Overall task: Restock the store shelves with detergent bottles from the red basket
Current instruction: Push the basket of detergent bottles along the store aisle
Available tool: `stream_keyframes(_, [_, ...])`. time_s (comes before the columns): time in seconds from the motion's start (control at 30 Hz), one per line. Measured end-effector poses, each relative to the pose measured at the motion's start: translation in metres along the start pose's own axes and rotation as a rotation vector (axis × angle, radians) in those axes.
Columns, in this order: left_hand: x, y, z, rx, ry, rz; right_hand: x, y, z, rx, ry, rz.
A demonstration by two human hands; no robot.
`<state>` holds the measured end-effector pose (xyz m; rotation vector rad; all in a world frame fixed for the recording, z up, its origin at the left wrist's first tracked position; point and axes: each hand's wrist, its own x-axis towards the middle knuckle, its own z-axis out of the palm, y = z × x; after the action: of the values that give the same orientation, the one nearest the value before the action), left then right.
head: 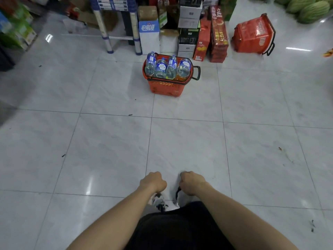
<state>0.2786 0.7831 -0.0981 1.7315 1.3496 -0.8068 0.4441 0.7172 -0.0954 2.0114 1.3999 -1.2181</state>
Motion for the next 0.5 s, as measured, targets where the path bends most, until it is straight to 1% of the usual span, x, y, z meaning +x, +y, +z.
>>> stream_keyframes(0.07, [0.01,0.008,-0.011,0.009,-0.023,-0.007,0.012,0.002,-0.014,-0.018,-0.013,-0.003])
stream_keyframes(0.17, [0.046,0.031,-0.048,0.008,-0.036,-0.021,0.052,0.014,-0.056,-0.038,-0.001,-0.013])
stream_keyframes(0.37, [0.103,0.086,-0.147,-0.015,-0.008,-0.054,0.124,0.037,-0.166,-0.053,0.017,-0.051])
stream_keyframes(0.5, [0.137,0.121,-0.215,-0.015,0.039,-0.028,0.161,0.045,-0.238,-0.118,0.045,-0.073])
